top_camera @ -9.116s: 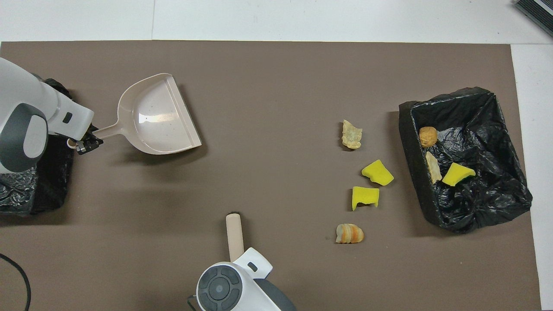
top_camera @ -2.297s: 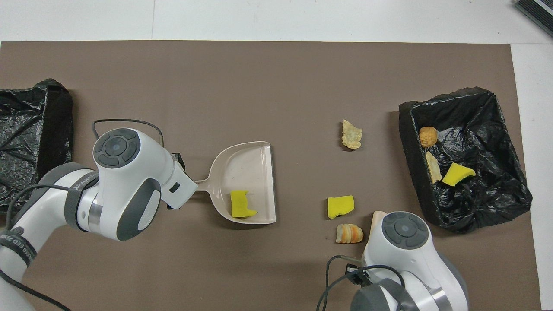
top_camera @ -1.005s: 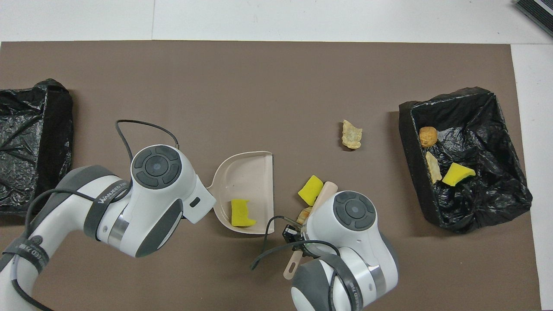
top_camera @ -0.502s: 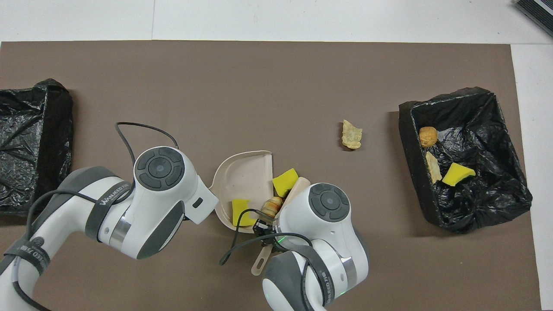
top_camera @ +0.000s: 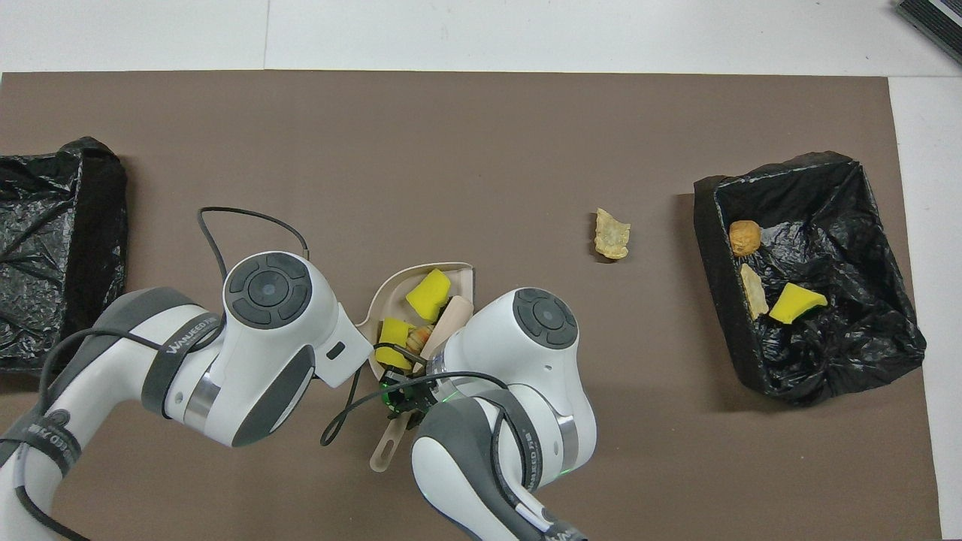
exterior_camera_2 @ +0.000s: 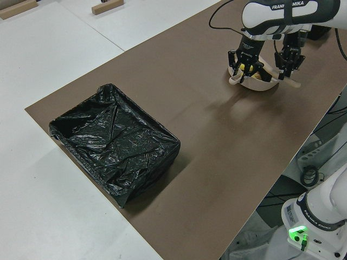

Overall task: Sweep and dump trash in bin
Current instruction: 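Sweep the remaining pieces into the dustpan with the right gripper's brush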

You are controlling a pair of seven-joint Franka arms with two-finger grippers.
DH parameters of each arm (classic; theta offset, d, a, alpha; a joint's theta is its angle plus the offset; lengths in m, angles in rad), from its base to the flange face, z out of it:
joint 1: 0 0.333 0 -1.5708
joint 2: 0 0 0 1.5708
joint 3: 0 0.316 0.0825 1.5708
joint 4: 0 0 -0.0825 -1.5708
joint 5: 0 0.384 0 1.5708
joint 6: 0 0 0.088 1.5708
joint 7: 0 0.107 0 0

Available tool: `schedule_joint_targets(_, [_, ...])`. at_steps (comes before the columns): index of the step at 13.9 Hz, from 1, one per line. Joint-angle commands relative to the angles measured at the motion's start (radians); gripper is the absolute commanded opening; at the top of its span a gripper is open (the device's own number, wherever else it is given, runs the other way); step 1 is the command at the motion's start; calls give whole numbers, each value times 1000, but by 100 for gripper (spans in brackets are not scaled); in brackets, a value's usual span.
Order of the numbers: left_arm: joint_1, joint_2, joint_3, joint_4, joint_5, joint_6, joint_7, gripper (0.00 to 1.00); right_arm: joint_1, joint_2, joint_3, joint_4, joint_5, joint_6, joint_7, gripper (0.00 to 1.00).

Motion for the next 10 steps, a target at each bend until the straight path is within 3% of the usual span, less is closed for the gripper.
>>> schedule_joint_targets(1, [19, -8, 2, -24, -18, 45, 45, 0, -19, 63, 1, 160, 8, -108, -22, 0])
schedule_joint_targets(4, [45, -7, 2, -25, -29, 44, 40, 0, -42, 39, -10, 183, -102, -191, -16, 0])
schedule_joint_targets(8, [64, -3, 4, -27, -92, 71, 31, 0, -82, 37, -17, 289, -237, -409, 38, 0])
schedule_joint_targets(10, [64, -3, 4, -27, -107, 71, -21, 0, -120, 39, -18, 343, -379, -530, 43, 0])
